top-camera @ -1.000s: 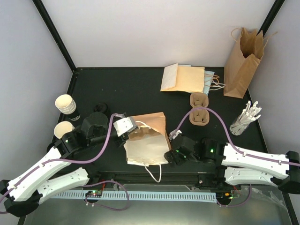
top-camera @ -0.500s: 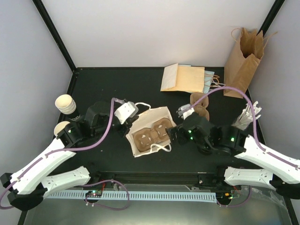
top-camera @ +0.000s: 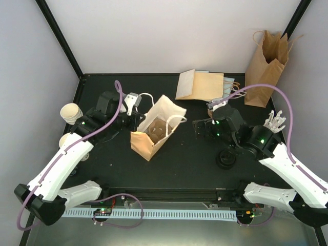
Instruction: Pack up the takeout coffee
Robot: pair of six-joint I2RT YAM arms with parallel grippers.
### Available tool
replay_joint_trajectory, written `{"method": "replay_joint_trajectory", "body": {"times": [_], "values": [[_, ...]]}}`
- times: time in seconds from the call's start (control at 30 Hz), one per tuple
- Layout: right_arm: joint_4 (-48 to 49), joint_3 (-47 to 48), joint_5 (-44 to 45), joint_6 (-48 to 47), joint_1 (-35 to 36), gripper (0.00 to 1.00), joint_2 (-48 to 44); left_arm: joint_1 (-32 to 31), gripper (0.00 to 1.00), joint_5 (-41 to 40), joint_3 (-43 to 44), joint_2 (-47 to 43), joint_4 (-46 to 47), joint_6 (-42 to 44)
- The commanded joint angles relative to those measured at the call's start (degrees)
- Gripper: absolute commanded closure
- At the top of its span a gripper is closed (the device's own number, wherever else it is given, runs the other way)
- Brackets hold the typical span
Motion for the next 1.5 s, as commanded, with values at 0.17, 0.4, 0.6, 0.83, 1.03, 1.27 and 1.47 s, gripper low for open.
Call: {"method": "replay_joint_trajectory", "body": {"times": [0.17, 0.4, 0.6, 0.83, 1.03, 1.27, 1.47], "values": [[0.00, -3.37, -4.58, 0.85, -4.32, 0.00, 2.31, 11.39, 0.98, 10.91, 0.31, 1.66, 2.13, -7.73], [2.72, -6.81, -10.66, 2.42, -9.61, 0.00, 1.69, 14.09, 0.98, 9.93, -0.73, 1.13, 2.84, -9.37], [5.53, -11.41, -15.98, 2.12, -15.53, 0.00, 0.40, 16.70, 0.98, 8.61, -2.96, -1.44, 4.04, -10.51], [4.93, -11.97, -11.69, 3.96, -18.08, 0.00, 1.14, 17.23, 0.74, 7.60, -5.20, -5.93, 5.66, -9.61], [3.62, -11.55, -7.87, 5.49, -18.11, 0.00, 2.75, 17.23, 0.45, 6.99, -4.51, -9.53, 3.91, -9.07], [7.49, -13.98, -7.82, 2.54, -18.14, 0.00, 0.43, 17.23, 0.31, 3.73, -2.43, -14.80, -3.24, -7.40], [6.82, -13.81, -6.31, 2.59, -18.19, 0.05, -1.36, 17.23, 0.29, 2.58, -2.59, -19.10, -9.74, -6.56]]}}
